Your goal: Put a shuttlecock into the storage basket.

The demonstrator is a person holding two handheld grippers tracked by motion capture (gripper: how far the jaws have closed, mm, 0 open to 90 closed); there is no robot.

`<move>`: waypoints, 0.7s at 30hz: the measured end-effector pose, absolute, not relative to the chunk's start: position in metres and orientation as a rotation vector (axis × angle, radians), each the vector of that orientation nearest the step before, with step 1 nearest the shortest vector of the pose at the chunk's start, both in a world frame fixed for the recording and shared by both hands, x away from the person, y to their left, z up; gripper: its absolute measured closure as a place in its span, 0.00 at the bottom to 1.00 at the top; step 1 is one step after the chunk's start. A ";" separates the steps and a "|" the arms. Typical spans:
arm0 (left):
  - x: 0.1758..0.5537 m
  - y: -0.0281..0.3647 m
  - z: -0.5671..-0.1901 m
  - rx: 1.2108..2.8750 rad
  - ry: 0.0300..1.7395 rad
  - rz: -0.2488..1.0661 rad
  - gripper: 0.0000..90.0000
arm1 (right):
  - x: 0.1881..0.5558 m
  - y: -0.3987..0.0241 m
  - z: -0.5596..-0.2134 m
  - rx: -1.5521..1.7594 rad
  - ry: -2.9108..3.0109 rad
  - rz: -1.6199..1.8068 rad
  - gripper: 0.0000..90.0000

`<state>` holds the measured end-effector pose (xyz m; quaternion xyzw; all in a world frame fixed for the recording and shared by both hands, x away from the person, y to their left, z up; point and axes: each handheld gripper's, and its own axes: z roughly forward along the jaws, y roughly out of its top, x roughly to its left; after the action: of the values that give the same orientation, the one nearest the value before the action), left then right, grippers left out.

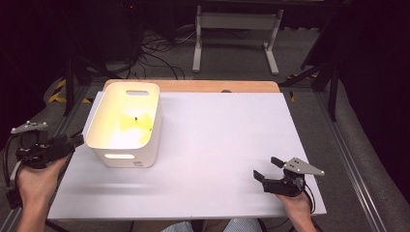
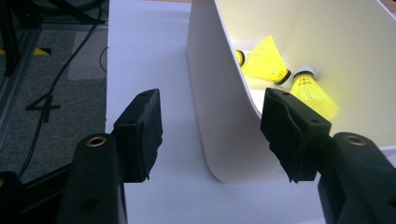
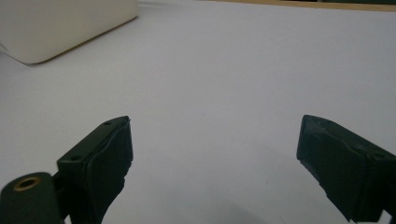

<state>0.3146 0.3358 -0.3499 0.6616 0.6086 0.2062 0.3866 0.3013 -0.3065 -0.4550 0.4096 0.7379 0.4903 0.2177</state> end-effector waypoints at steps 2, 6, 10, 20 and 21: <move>0.313 0.336 -0.351 1.683 1.550 0.526 0.43 | 0.301 -0.307 -0.455 1.132 2.046 1.355 0.12; 0.312 0.336 -0.353 1.695 1.548 0.536 0.42 | 0.301 -0.306 -0.455 1.131 2.047 1.354 0.12; 0.310 0.335 -0.354 1.690 1.547 0.541 0.42 | 0.301 -0.307 -0.455 1.132 2.043 1.355 0.12; 0.306 0.334 -0.361 1.684 1.541 0.542 0.41 | 0.301 -0.307 -0.455 1.130 2.044 1.348 0.13; 0.305 0.334 -0.362 1.687 1.539 0.544 0.41 | 0.301 -0.306 -0.455 1.129 2.045 1.348 0.13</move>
<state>0.3052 0.3338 -0.3622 0.6628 0.6045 0.2136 0.3870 0.3010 -0.3063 -0.4549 0.4083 0.7396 0.4875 0.2205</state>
